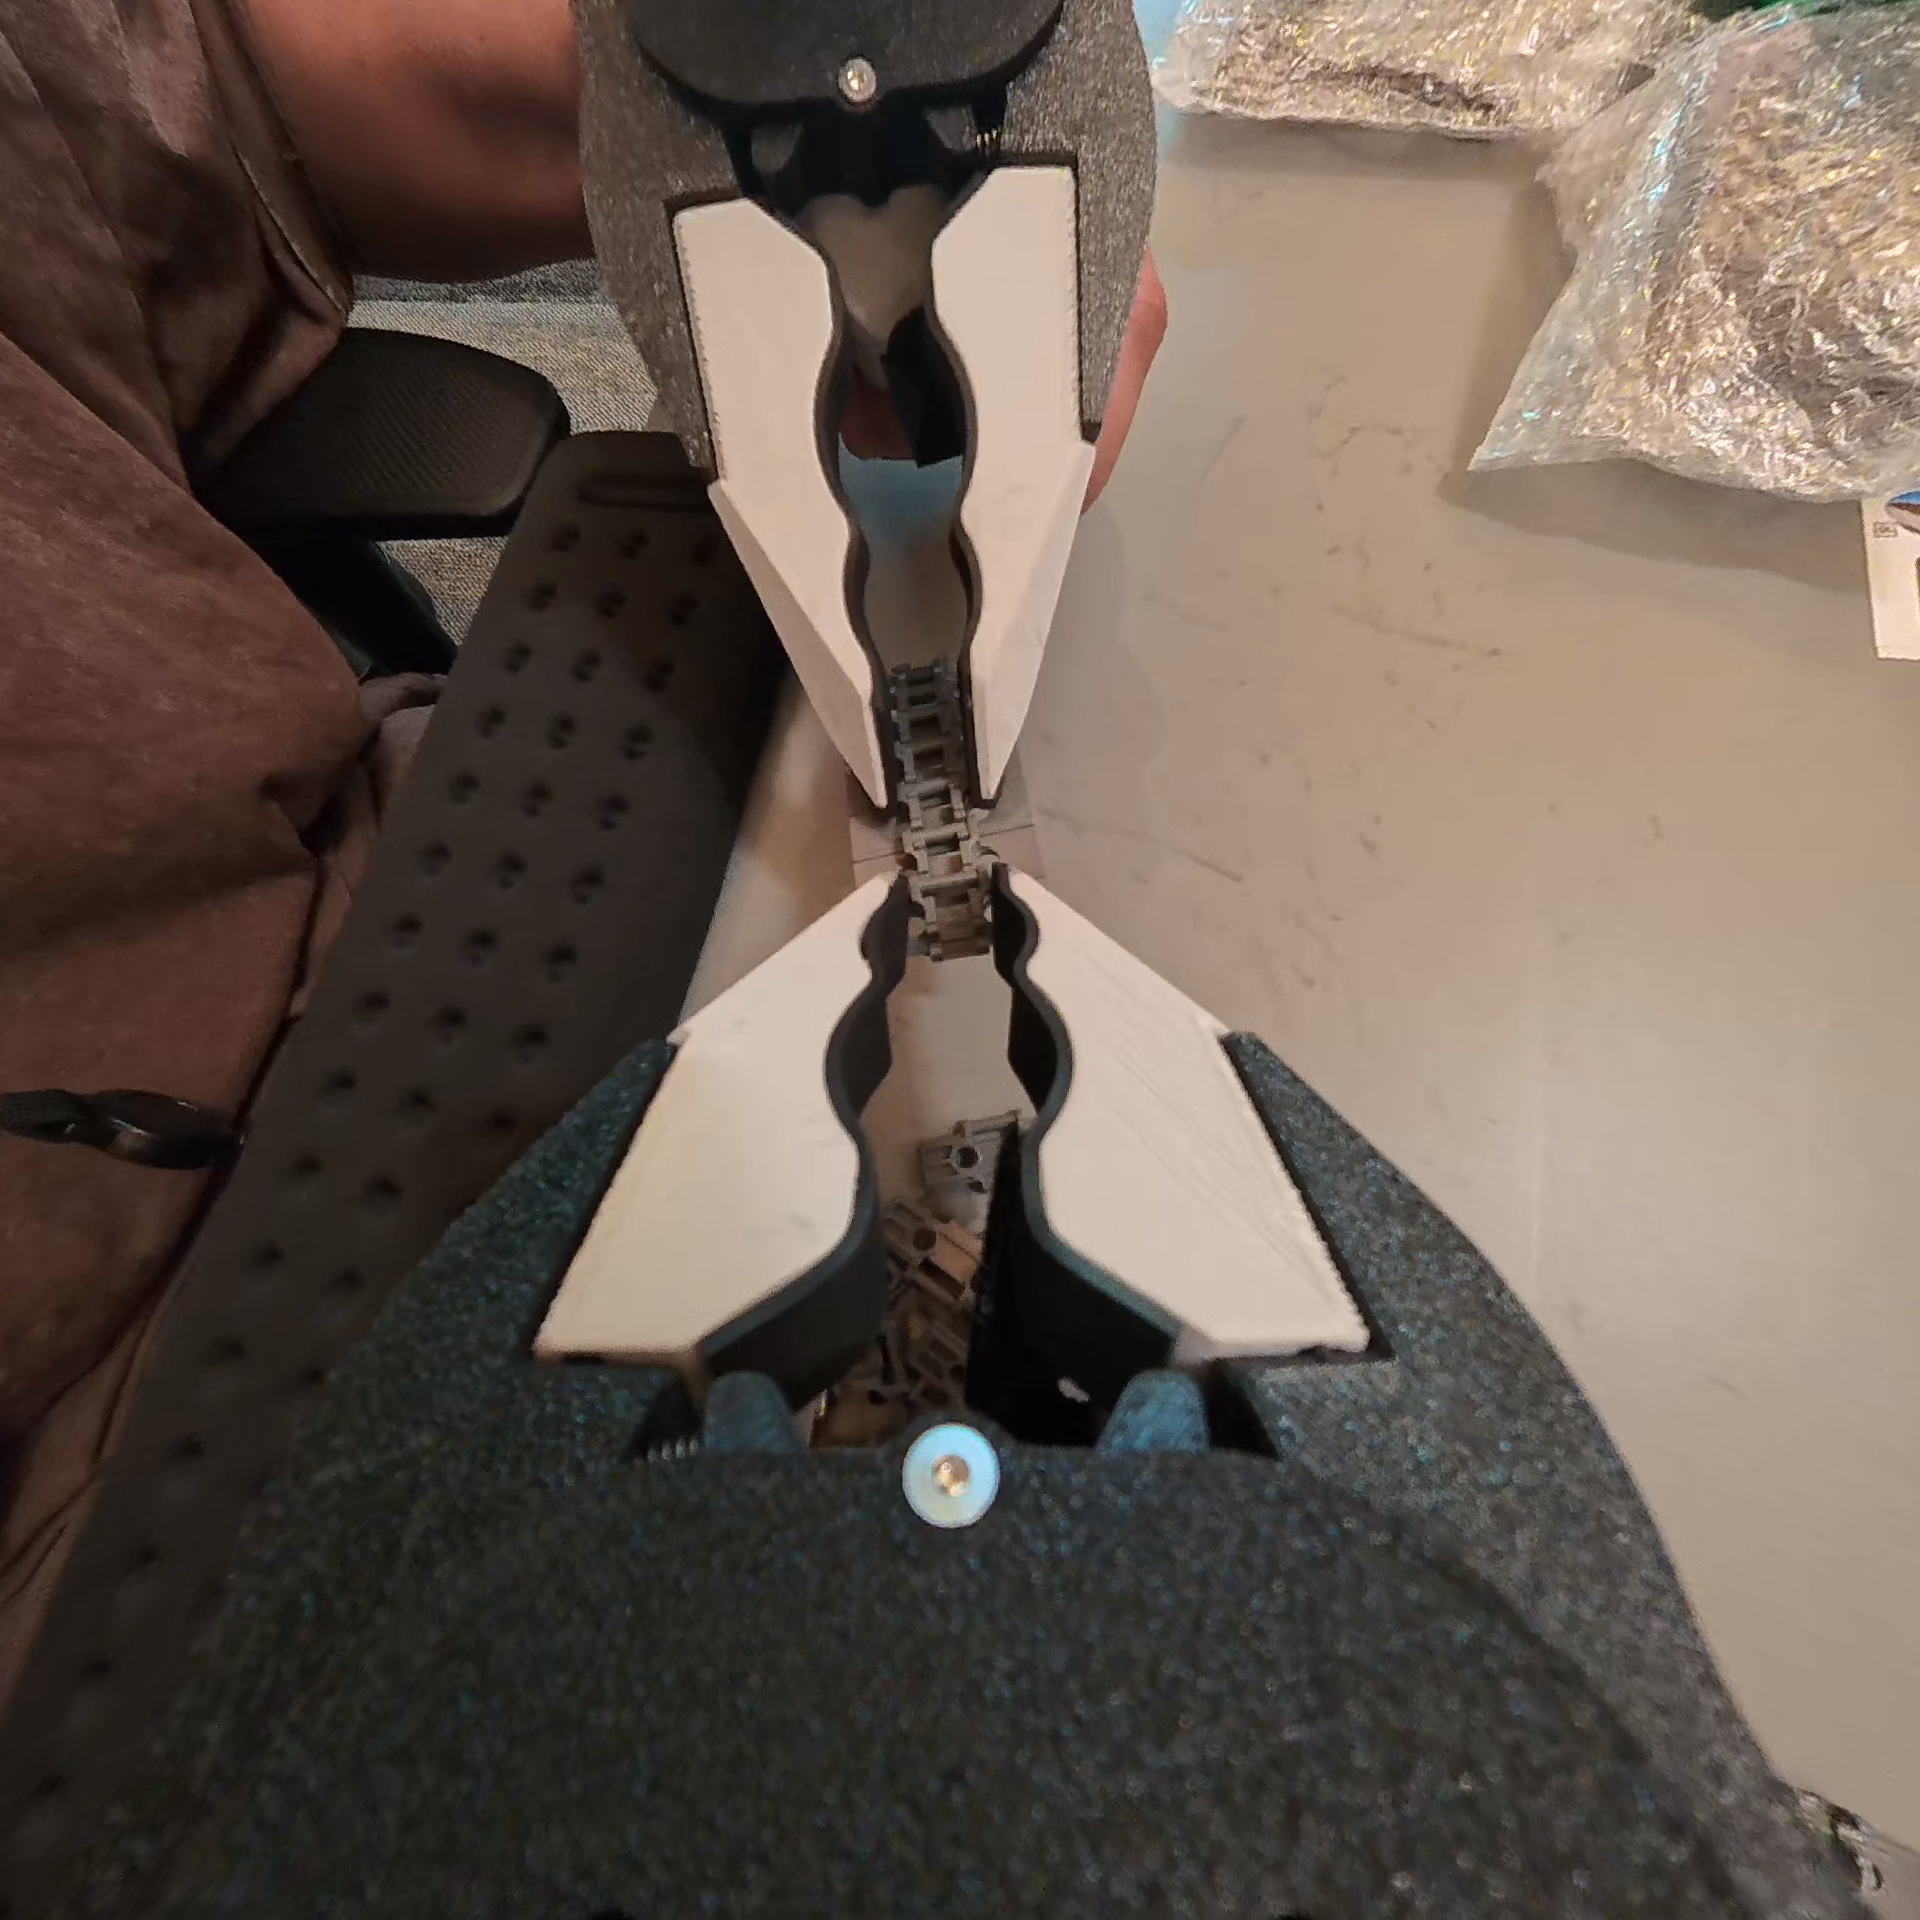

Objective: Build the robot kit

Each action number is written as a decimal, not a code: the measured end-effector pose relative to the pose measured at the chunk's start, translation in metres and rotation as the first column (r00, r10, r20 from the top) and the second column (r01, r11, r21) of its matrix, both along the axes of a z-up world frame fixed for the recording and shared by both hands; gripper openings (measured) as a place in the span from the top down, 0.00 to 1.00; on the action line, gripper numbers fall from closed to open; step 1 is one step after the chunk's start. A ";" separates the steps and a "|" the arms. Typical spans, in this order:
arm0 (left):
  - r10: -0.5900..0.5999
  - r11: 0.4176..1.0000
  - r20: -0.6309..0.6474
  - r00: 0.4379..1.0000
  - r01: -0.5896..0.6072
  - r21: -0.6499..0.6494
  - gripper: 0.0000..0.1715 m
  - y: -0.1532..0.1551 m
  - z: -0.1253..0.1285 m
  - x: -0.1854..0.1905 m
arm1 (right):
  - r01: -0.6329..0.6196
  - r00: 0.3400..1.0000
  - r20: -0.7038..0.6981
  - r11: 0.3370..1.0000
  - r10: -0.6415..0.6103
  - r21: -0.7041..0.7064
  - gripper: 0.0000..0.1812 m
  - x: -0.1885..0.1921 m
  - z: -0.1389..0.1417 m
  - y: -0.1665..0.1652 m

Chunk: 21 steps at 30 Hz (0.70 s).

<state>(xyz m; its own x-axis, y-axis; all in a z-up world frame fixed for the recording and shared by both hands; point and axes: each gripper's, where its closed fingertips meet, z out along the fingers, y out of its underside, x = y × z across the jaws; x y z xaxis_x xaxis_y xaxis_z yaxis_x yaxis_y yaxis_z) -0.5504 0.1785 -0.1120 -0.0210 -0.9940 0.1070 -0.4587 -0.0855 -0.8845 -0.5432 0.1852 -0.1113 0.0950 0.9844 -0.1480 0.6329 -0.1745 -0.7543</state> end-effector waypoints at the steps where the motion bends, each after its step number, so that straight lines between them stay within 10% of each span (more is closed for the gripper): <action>1: 0.000 1.000 0.002 1.000 0.000 -0.001 0.92 0.000 0.001 0.000 | 0.000 1.000 -0.005 1.000 0.000 0.000 0.91 0.000 0.001 0.000; 15: 0.005 0.998 0.029 1.000 -0.004 -0.055 0.92 0.004 0.006 -0.001 | 0.014 0.994 -0.105 0.990 0.000 0.138 0.86 0.006 0.026 0.006; 21: 0.029 0.993 0.025 0.999 -0.026 -0.112 0.92 0.009 0.005 -0.002 | 0.000 1.000 0.006 0.919 -0.002 0.393 0.66 0.014 0.024 -0.002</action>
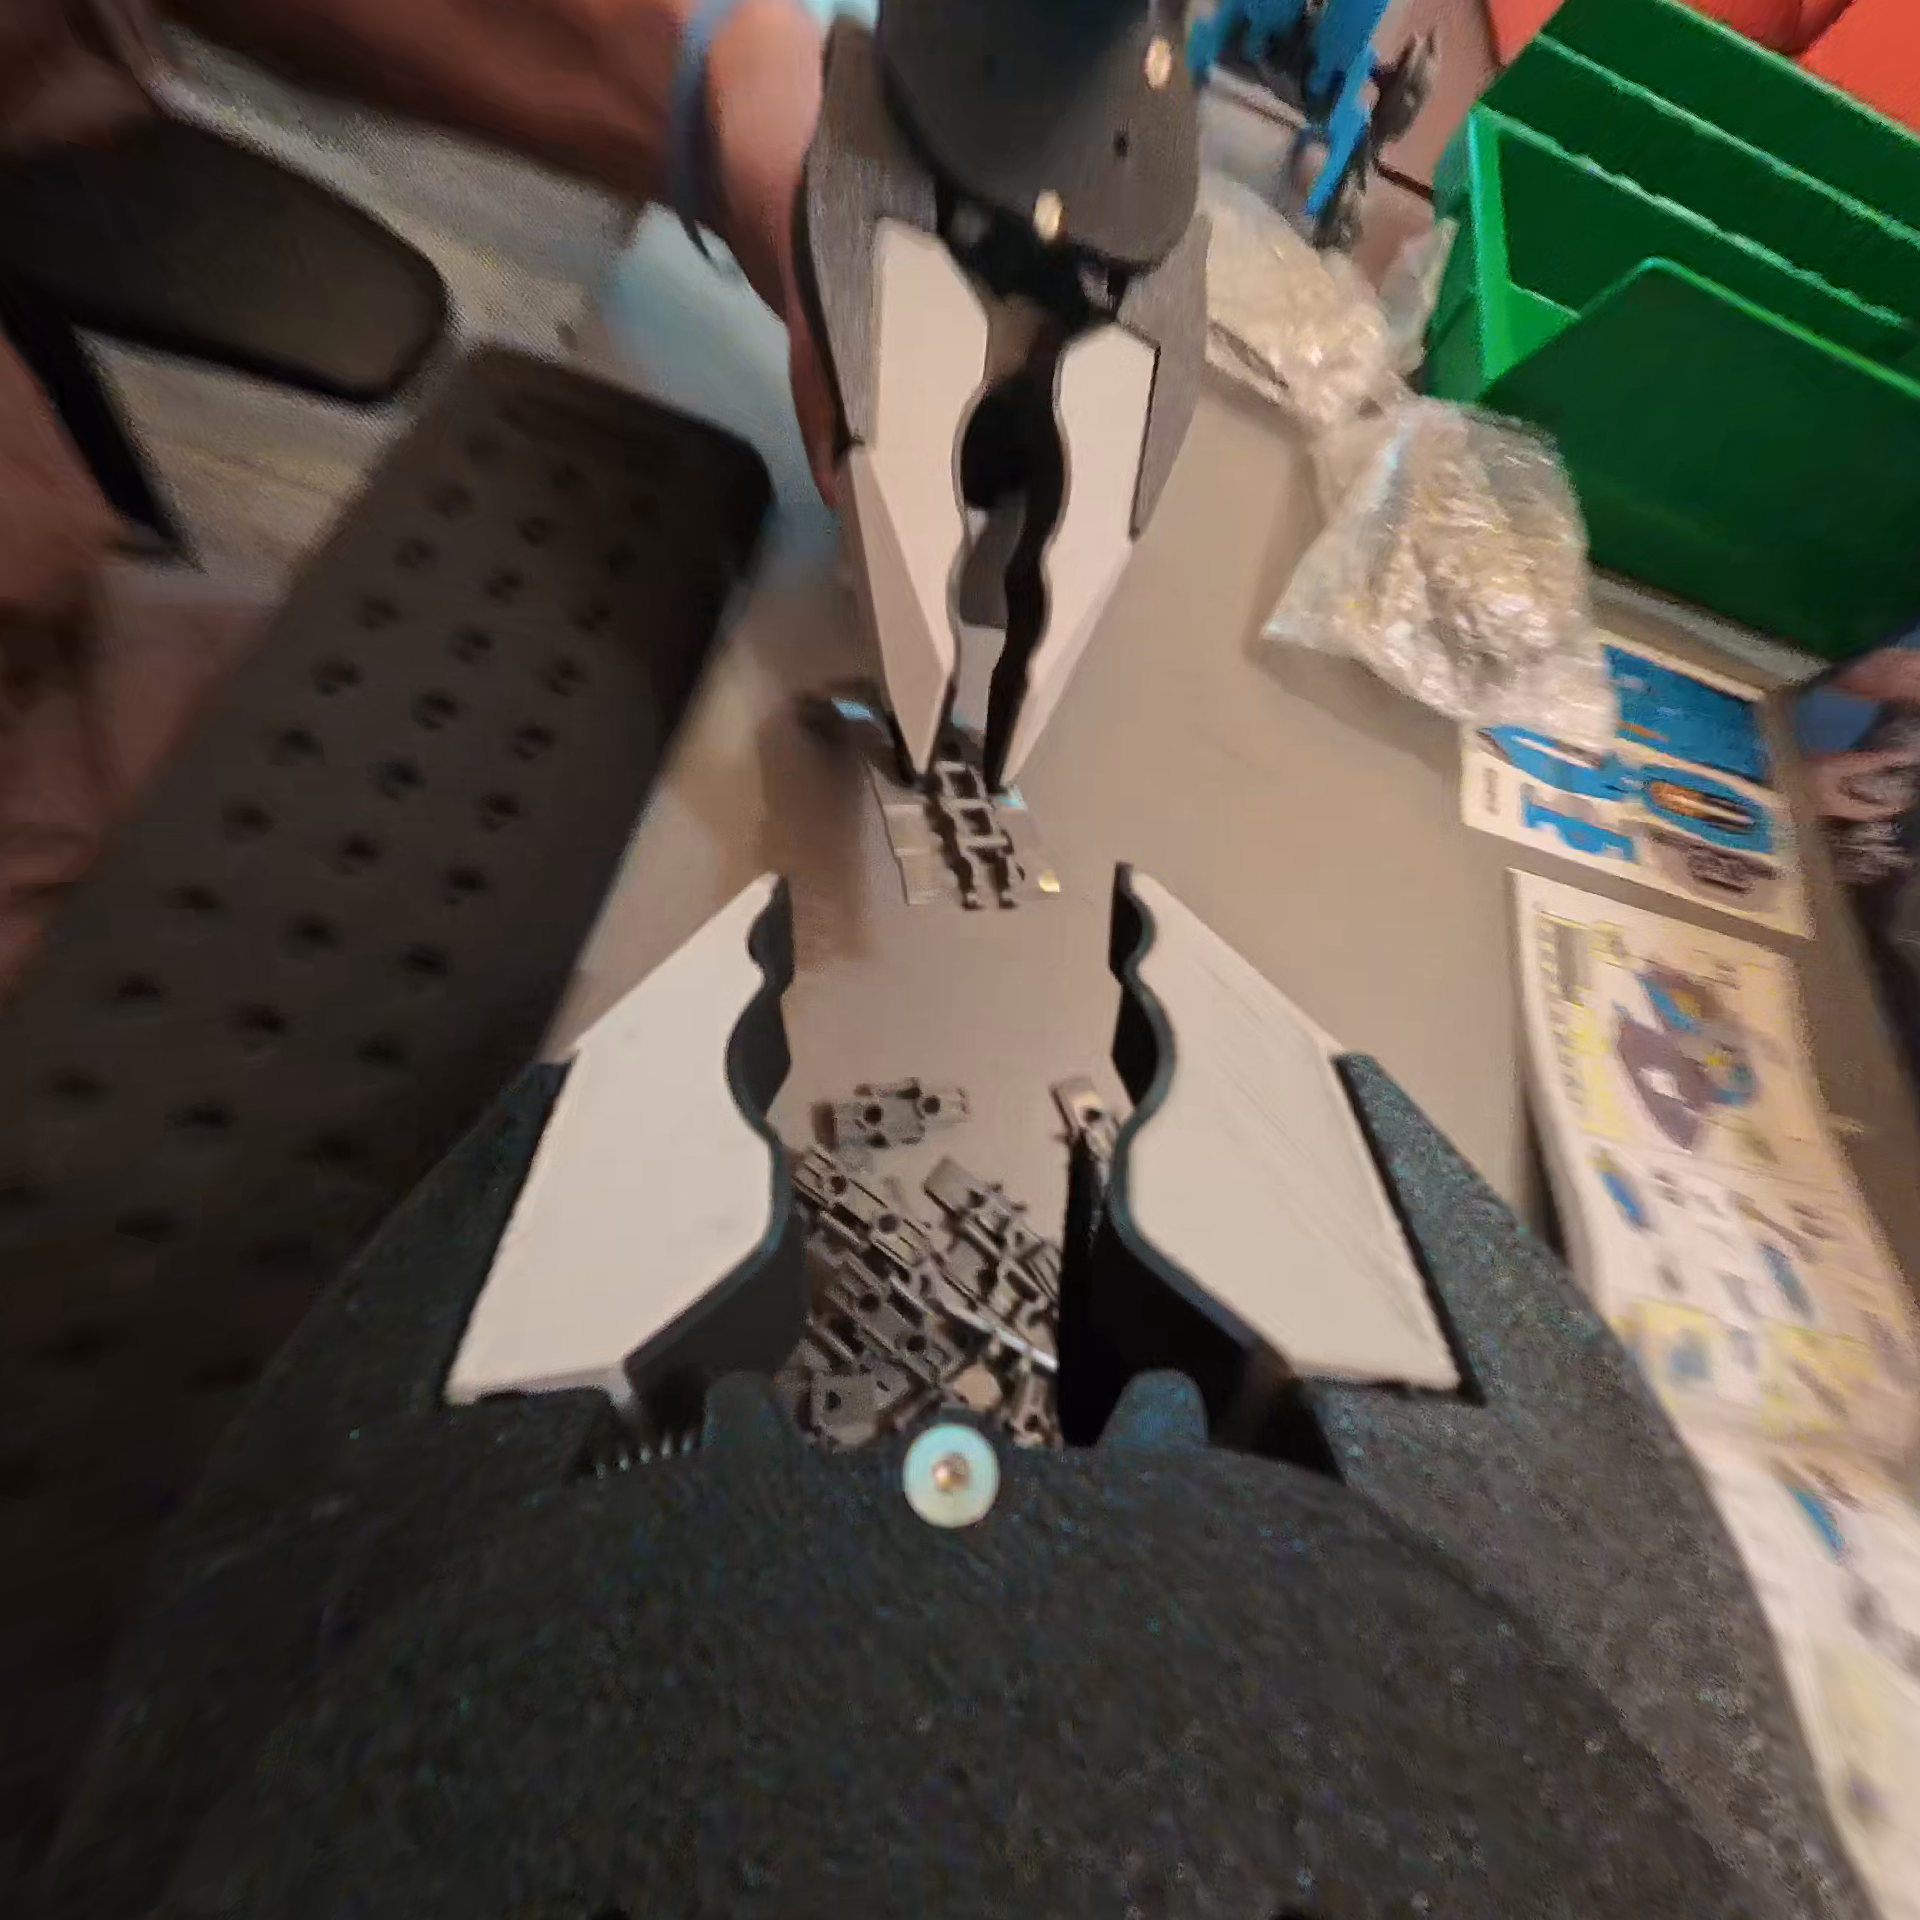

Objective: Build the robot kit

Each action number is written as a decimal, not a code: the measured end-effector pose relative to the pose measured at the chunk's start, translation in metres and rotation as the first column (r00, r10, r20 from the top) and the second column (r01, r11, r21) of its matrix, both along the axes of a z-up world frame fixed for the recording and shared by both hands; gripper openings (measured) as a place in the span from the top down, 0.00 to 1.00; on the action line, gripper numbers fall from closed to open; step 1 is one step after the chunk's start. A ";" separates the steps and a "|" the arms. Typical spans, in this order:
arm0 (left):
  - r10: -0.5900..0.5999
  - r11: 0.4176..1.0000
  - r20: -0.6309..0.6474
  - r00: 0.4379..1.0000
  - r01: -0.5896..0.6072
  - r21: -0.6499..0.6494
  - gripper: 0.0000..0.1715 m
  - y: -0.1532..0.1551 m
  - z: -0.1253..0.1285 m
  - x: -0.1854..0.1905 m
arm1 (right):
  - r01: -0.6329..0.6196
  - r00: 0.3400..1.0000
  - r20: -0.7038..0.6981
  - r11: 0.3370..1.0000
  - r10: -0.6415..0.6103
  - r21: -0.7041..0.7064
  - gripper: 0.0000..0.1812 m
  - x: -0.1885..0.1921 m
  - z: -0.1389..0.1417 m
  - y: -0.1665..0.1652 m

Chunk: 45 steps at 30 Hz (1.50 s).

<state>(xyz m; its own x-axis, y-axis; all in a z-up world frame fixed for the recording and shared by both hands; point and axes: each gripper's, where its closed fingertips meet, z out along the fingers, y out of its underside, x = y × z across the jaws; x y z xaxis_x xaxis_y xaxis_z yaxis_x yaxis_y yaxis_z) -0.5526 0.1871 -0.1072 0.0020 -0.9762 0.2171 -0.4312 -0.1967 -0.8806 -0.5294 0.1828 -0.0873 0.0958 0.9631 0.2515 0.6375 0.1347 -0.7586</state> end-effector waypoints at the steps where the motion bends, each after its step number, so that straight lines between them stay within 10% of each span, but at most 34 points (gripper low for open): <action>1: 0.009 1.000 -0.006 1.000 -0.009 -0.015 0.92 0.001 -0.001 0.000 | 0.030 0.998 0.048 0.996 -0.034 0.079 0.66 0.000 -0.005 0.003; 6: 0.032 0.998 -0.045 0.998 -0.035 -0.060 0.92 0.005 -0.004 0.002 | 0.031 0.961 0.219 0.856 -0.167 0.516 0.71 -0.006 -0.017 0.016; 12: 0.047 0.991 -0.020 0.999 -0.049 -0.125 0.92 0.009 -0.002 0.004 | 0.013 0.941 0.263 0.800 -0.211 0.599 0.75 -0.011 -0.029 0.022; 31: 0.065 0.968 -0.012 0.998 -0.066 -0.243 0.92 0.013 -0.003 0.006 | 0.014 0.908 0.309 0.759 -0.283 0.652 0.95 -0.012 -0.036 0.034; 45: 0.120 0.934 0.041 0.992 -0.099 -0.342 0.95 0.023 0.003 0.015 | 0.142 0.949 0.207 0.906 -0.240 0.398 0.96 -0.003 -0.041 0.037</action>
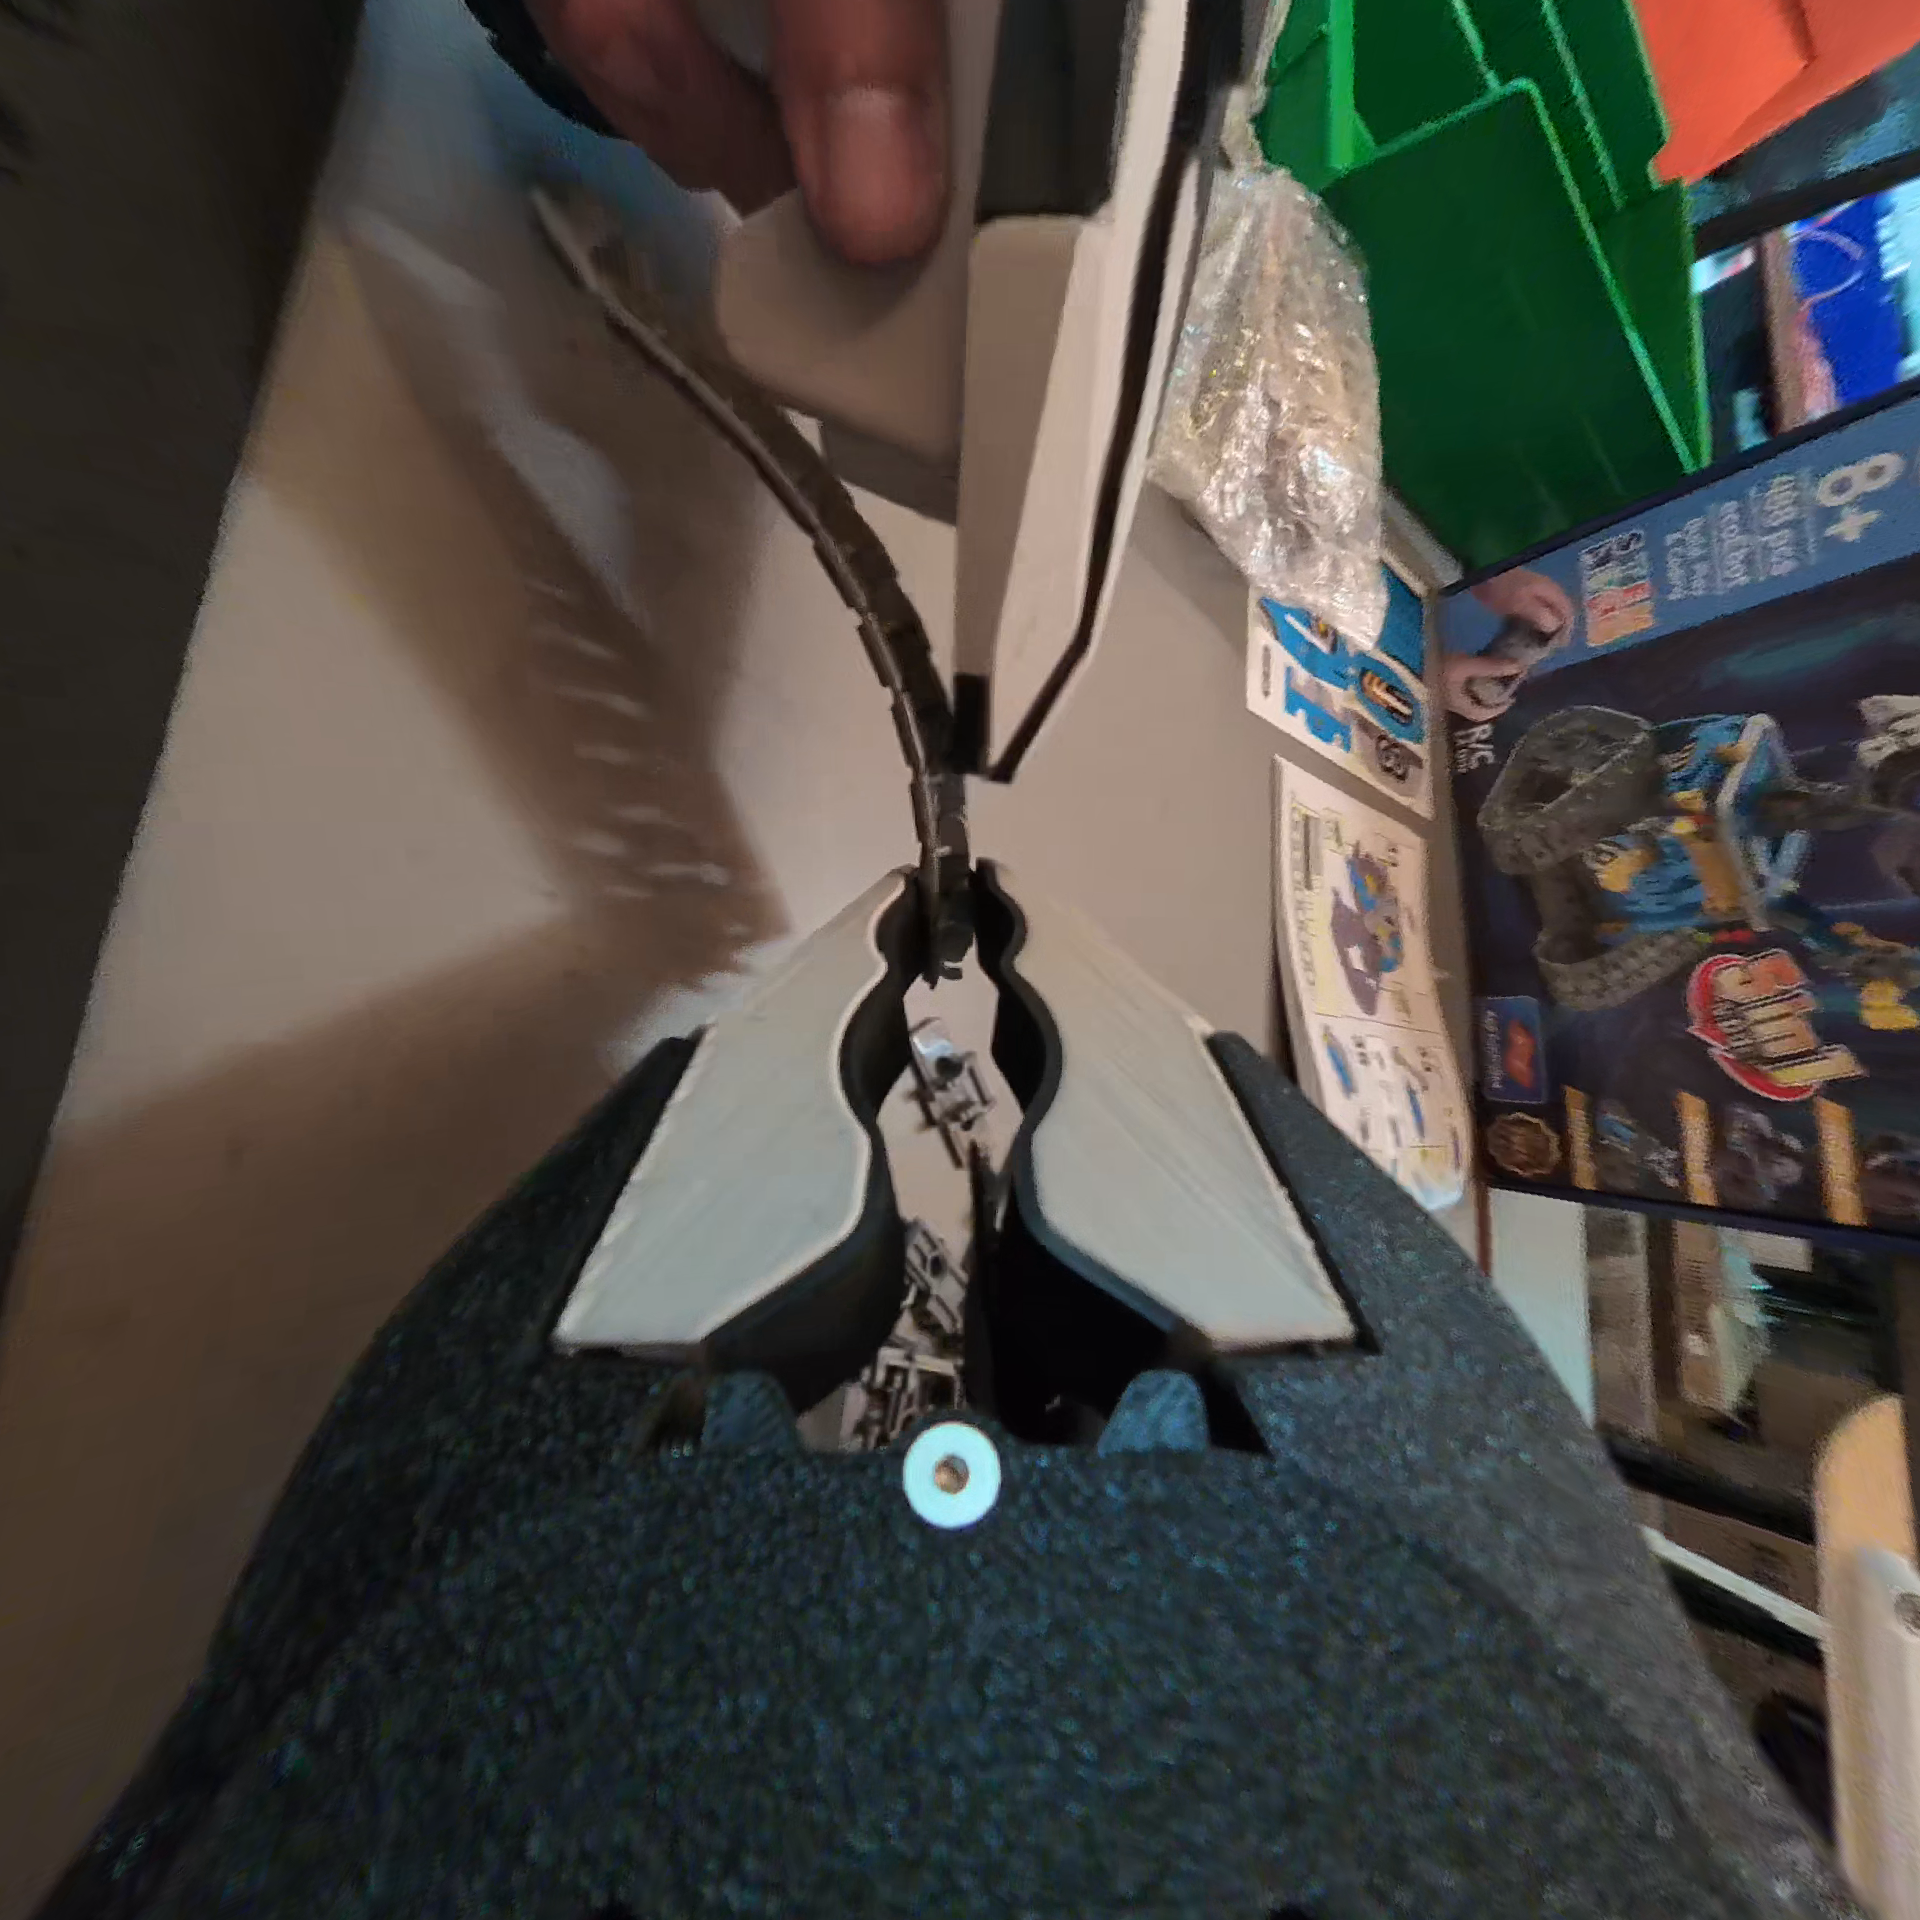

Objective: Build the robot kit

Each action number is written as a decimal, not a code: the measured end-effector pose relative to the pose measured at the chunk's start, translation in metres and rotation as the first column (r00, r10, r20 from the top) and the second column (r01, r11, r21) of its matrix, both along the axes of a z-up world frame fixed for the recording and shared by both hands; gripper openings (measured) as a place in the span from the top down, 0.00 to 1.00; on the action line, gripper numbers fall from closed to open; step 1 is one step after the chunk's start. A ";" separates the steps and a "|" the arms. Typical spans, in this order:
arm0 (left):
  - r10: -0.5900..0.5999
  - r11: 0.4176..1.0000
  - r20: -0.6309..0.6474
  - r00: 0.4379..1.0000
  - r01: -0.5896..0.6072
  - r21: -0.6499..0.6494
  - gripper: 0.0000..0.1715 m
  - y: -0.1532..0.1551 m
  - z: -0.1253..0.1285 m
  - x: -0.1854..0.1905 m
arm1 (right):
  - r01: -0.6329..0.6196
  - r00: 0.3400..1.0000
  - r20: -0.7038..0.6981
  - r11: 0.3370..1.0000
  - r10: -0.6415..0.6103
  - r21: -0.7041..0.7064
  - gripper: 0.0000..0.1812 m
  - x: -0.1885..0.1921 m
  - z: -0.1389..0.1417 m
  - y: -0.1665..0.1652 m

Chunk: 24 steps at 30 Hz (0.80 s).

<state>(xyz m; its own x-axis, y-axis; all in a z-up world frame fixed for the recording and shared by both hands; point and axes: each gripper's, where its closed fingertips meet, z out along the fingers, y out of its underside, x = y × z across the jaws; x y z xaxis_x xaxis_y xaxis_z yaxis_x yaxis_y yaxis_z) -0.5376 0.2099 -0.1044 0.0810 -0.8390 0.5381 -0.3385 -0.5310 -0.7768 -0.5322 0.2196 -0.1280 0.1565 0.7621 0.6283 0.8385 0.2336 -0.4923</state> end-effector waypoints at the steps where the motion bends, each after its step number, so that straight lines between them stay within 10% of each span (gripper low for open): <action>1: 0.024 1.000 0.013 1.000 -0.025 0.018 0.94 0.006 0.003 -0.001 | -0.003 1.000 -0.014 1.000 0.003 -0.018 0.96 0.000 0.001 -0.001; 7: 0.187 0.982 0.266 0.946 -0.187 -0.025 0.89 0.056 0.047 -0.025 | -0.088 0.938 -0.345 0.953 -0.018 -0.291 0.95 -0.003 0.026 -0.011; 12: 0.073 0.990 0.463 0.883 -0.010 -0.138 0.89 0.040 0.066 -0.021 | -0.326 0.721 -0.654 0.720 -0.229 -0.612 0.95 0.008 0.059 -0.010; 17: -0.038 0.998 0.314 0.949 0.020 0.060 0.79 0.012 0.051 0.014 | -0.456 0.622 -0.707 0.577 -0.338 -0.677 0.95 0.011 0.064 -0.007; 24: -0.090 0.988 0.275 0.957 0.122 -0.099 0.87 0.017 0.039 0.036 | -0.464 0.564 -0.724 0.573 -0.398 -0.676 0.95 0.024 0.067 0.007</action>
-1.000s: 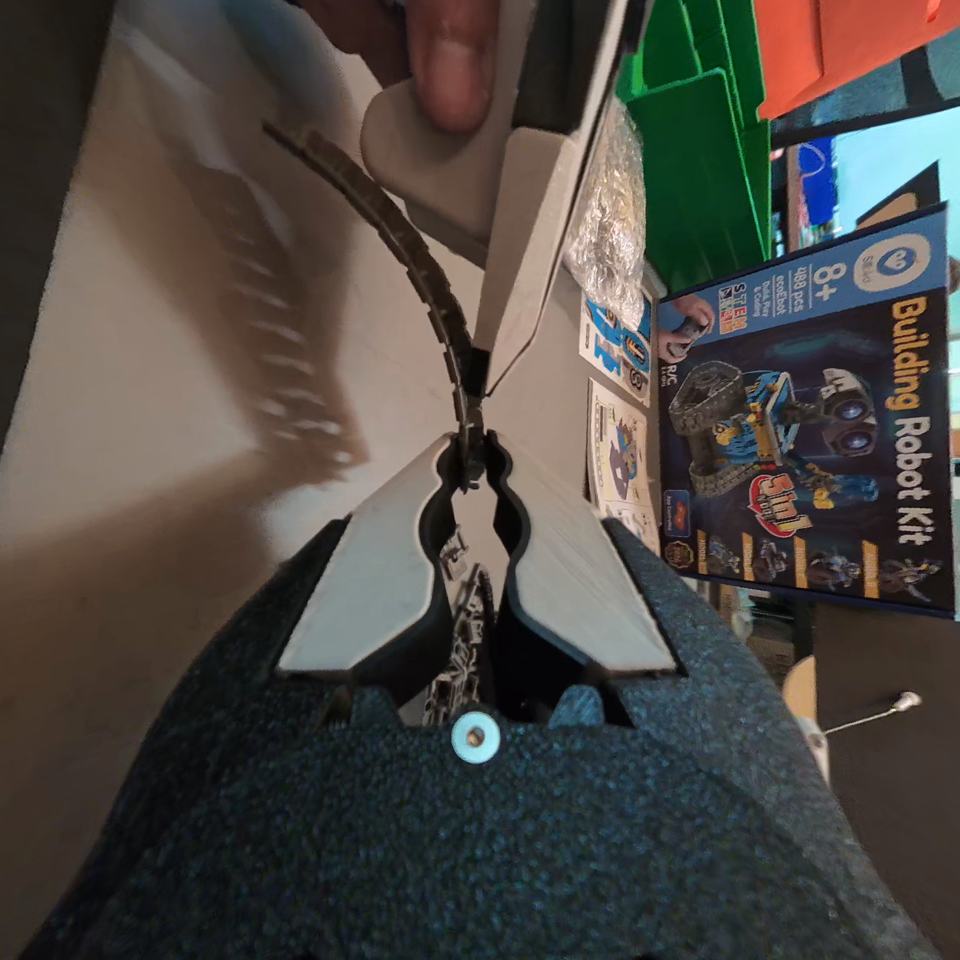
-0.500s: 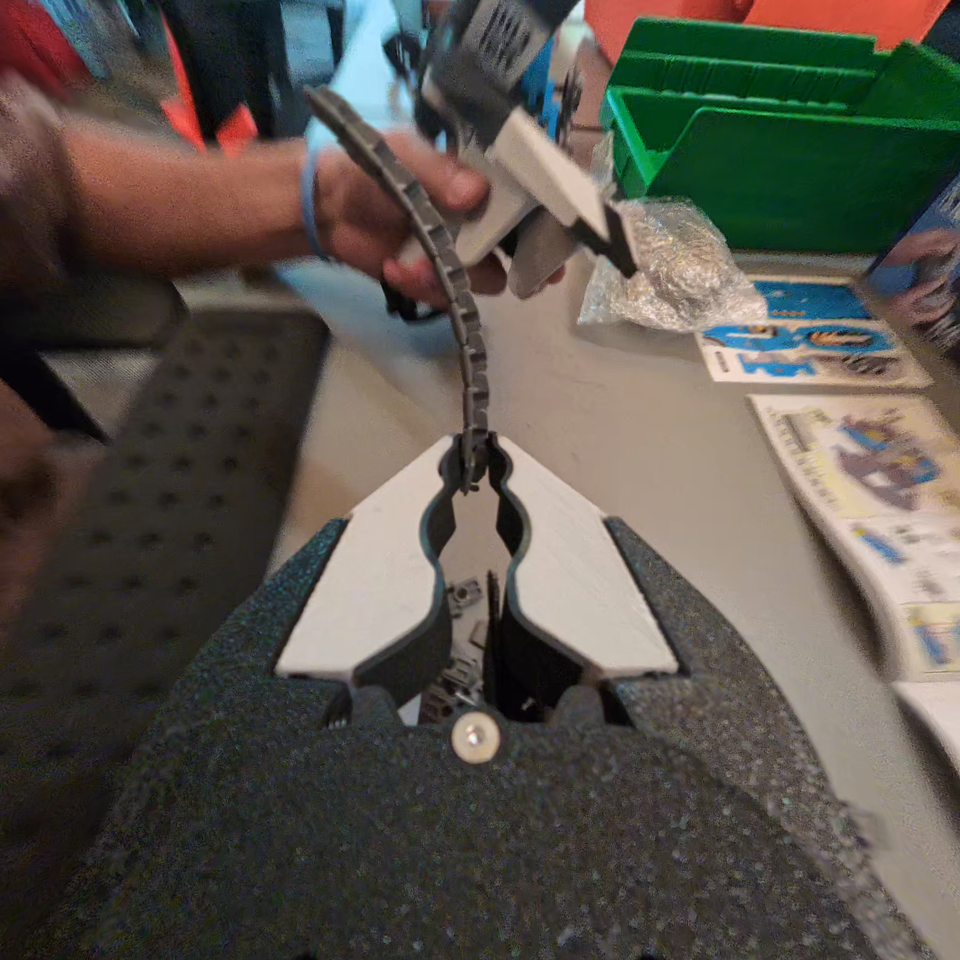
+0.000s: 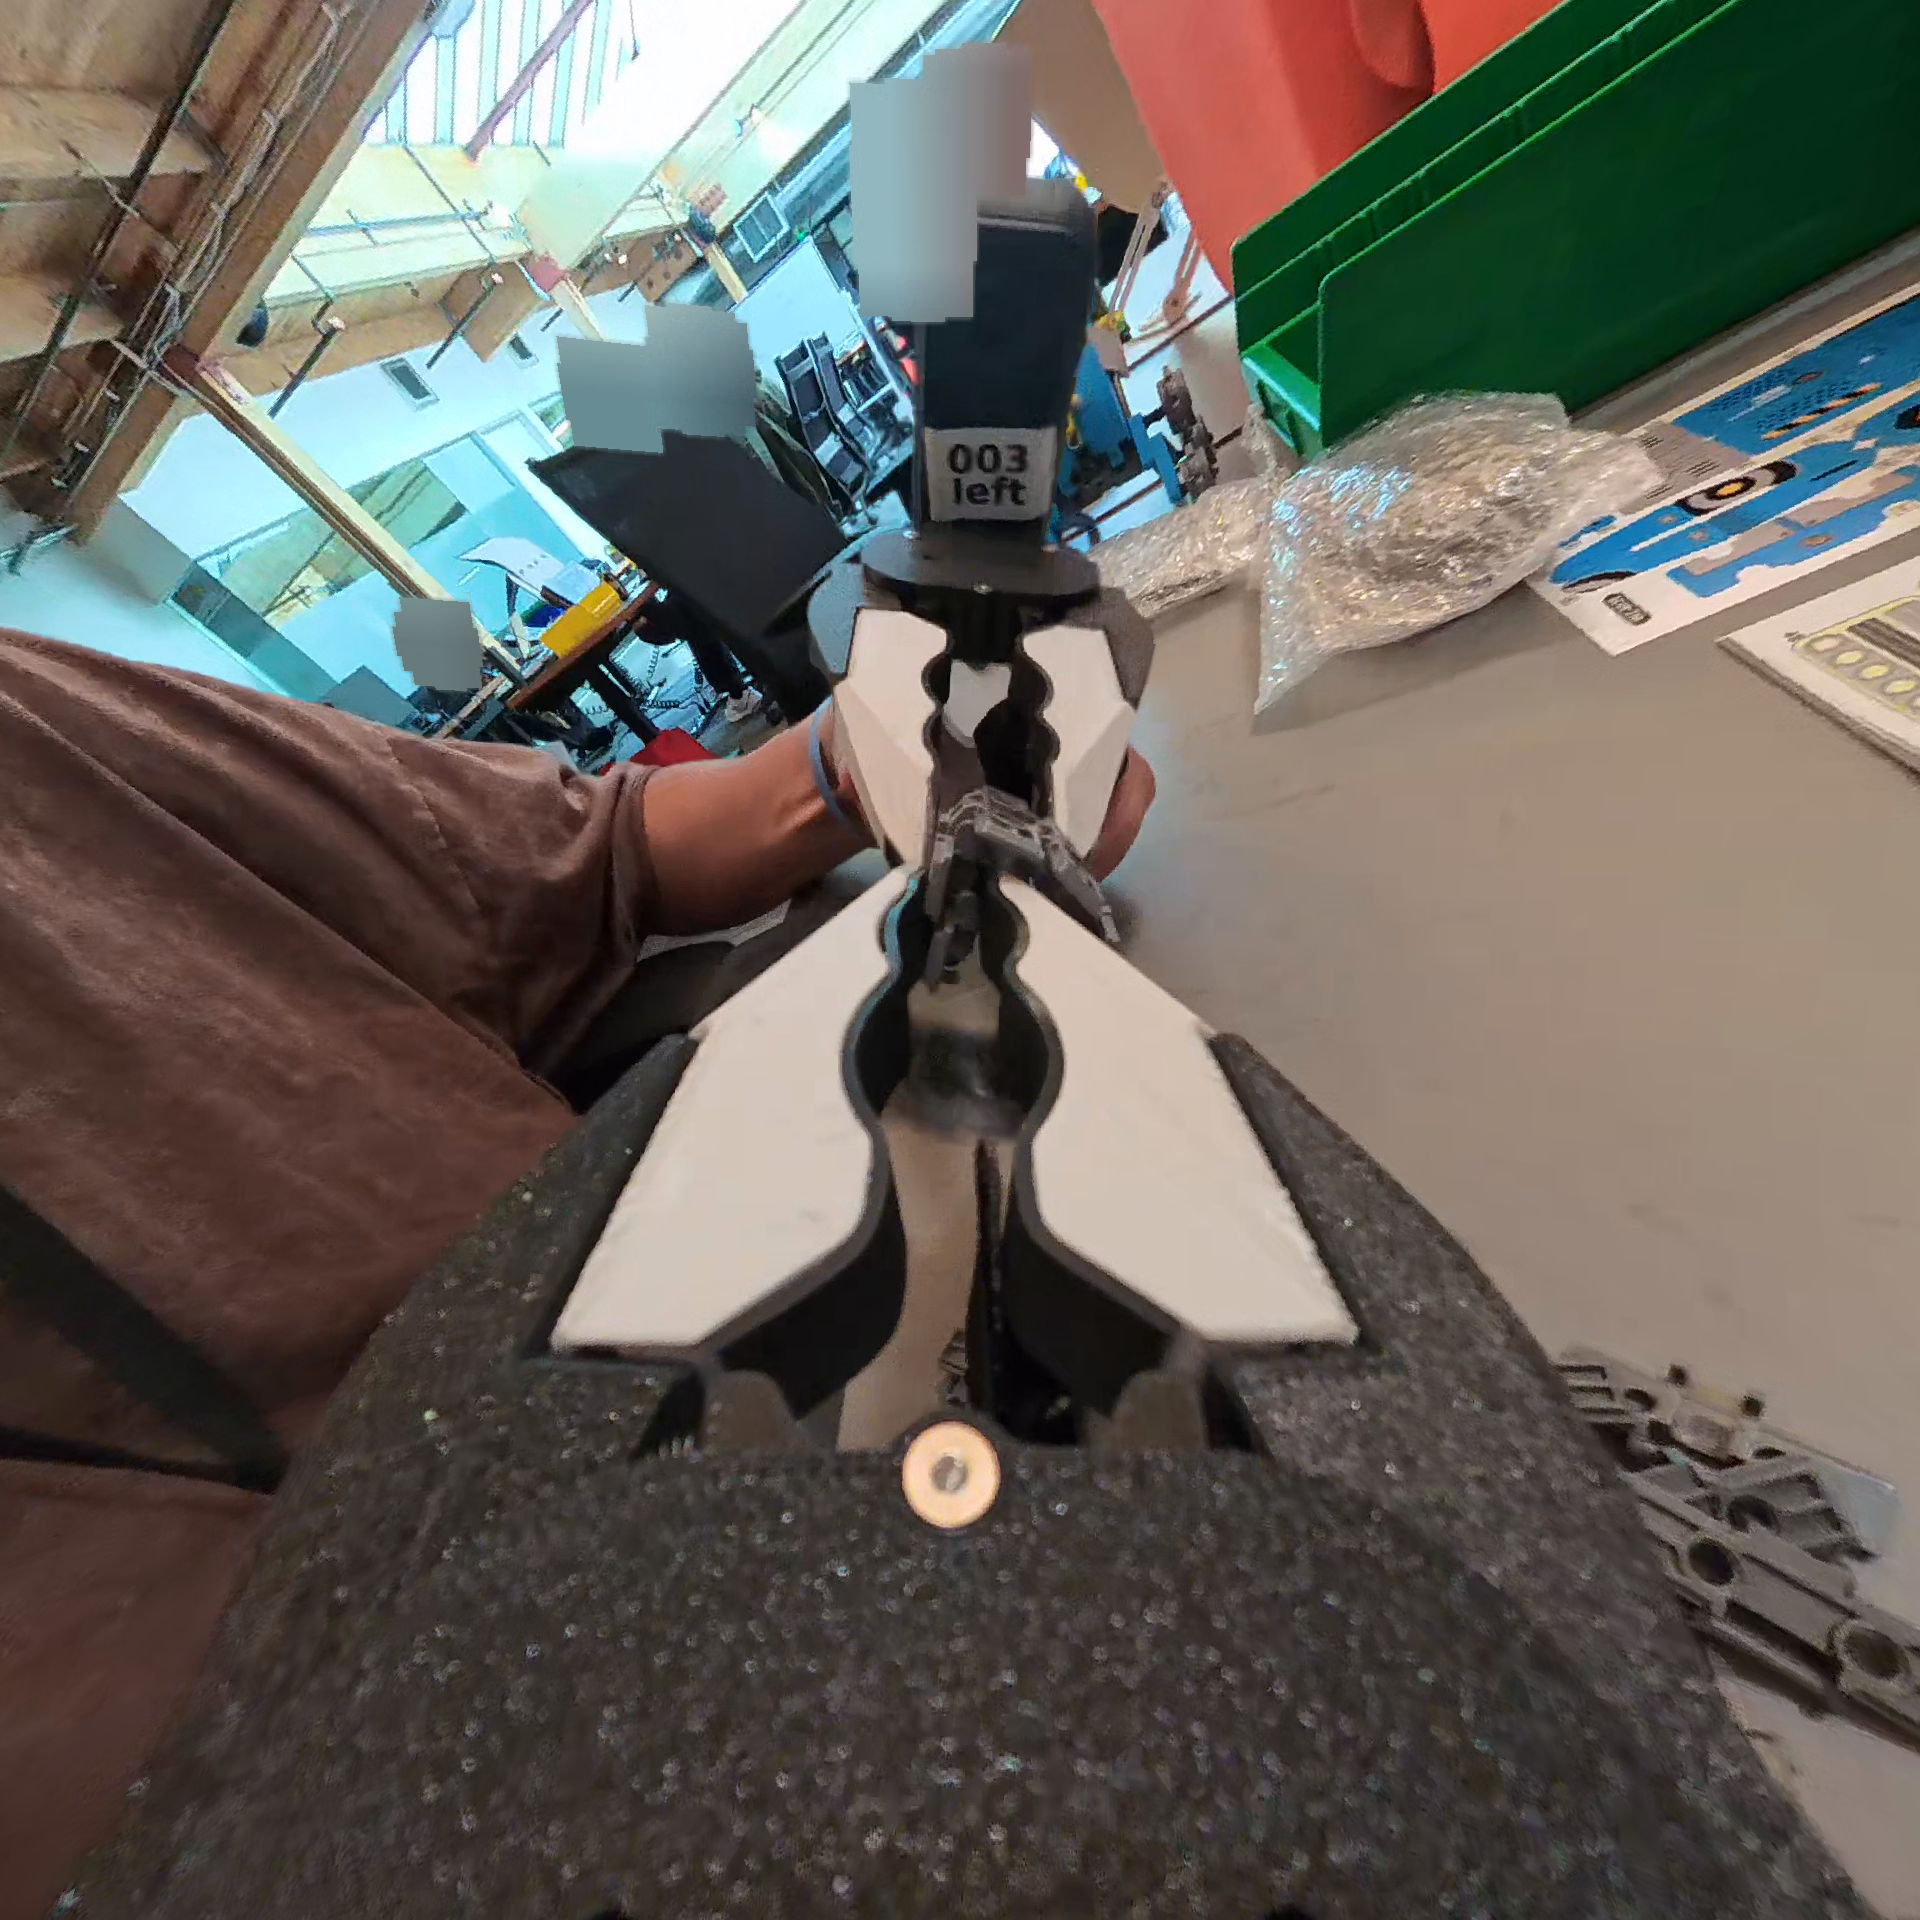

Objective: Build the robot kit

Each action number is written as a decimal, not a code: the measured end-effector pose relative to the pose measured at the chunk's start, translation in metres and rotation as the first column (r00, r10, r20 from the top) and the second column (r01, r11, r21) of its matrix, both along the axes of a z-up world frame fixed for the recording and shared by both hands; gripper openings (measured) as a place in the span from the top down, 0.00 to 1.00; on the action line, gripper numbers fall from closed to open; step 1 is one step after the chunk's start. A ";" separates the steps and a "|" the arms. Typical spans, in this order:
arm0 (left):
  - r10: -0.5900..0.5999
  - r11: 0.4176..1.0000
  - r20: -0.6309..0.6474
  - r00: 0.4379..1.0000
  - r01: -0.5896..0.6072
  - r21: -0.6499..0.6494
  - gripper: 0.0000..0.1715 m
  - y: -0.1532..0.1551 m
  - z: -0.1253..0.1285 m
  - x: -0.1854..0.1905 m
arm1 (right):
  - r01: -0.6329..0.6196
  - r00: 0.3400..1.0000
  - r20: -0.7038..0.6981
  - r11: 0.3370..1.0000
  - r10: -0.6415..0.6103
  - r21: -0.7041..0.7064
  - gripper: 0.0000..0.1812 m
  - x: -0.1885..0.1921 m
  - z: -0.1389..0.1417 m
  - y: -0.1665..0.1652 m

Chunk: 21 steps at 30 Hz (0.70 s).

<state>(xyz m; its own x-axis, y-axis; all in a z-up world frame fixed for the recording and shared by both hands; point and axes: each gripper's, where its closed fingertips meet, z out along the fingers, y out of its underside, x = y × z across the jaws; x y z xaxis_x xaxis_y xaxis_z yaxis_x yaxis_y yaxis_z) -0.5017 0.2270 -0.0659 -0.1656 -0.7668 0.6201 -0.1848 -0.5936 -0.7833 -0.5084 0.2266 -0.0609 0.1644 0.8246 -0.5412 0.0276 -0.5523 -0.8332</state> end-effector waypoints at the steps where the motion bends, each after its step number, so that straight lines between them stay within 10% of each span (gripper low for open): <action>1: -0.019 0.999 0.007 1.000 0.019 -0.039 0.87 0.001 0.001 0.001 | 0.006 1.000 0.002 1.000 -0.006 0.001 0.95 0.001 -0.001 0.001; 21: -0.065 0.989 0.100 0.993 0.077 -0.128 0.96 0.024 0.003 0.021 | 0.136 0.987 -0.059 0.977 -0.147 -0.167 0.95 0.019 -0.009 0.032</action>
<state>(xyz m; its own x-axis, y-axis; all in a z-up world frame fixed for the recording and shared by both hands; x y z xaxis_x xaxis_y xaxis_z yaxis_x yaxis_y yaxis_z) -0.4803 0.2511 -0.0629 -0.2801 -0.6638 0.6935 -0.1581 -0.6807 -0.7153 -0.4898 0.2590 -0.0699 0.2297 0.6962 -0.6801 -0.1165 -0.6741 -0.7294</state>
